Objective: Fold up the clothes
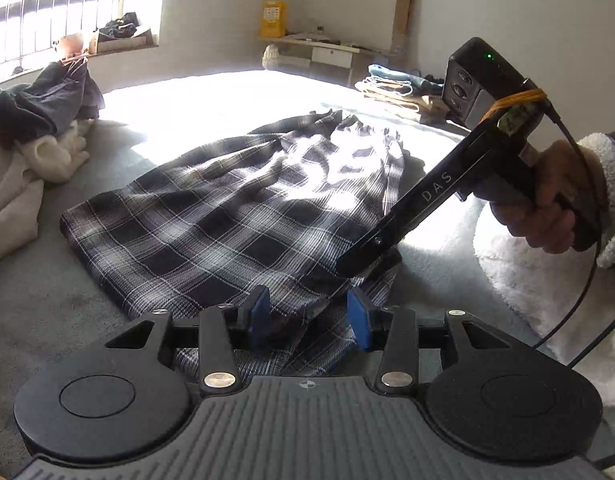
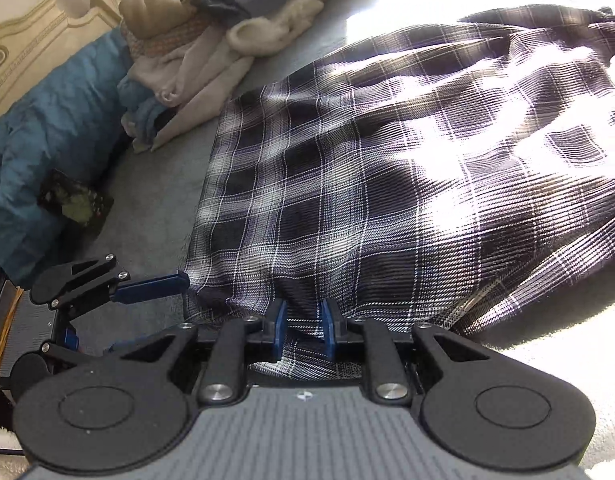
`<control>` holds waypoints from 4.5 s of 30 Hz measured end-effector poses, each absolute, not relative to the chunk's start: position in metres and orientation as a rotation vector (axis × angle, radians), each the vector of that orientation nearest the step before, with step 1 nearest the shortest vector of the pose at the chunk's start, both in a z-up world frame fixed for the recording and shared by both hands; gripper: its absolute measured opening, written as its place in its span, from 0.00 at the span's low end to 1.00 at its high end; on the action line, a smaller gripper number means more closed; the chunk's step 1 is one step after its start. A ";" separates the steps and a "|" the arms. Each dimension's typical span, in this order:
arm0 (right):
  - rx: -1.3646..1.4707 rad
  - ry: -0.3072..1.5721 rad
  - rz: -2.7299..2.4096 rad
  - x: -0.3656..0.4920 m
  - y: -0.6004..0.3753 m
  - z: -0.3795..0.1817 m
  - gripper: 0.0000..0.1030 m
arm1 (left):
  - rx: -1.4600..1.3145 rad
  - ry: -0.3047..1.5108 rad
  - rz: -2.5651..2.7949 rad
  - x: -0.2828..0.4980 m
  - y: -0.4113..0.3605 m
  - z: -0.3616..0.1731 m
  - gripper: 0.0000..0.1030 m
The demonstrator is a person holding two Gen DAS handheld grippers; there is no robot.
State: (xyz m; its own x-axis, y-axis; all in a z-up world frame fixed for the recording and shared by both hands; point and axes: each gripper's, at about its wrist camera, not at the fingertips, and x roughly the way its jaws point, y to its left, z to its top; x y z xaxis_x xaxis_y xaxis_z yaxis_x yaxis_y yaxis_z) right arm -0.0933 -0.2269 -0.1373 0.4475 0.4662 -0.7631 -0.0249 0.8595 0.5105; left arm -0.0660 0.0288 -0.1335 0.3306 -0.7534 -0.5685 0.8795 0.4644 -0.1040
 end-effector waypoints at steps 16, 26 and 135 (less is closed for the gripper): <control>0.697 1.105 0.240 -0.098 -0.259 -0.148 0.20 | 0.308 0.630 -1.048 -0.055 -0.002 -0.154 0.45; 0.987 1.164 0.026 -0.136 -0.299 -0.175 0.27 | 0.247 0.617 -1.050 -0.042 -0.021 -0.156 0.45; 1.522 0.837 -0.025 -0.103 -0.280 -0.229 0.02 | 0.395 0.602 -1.031 -0.057 0.009 -0.151 0.23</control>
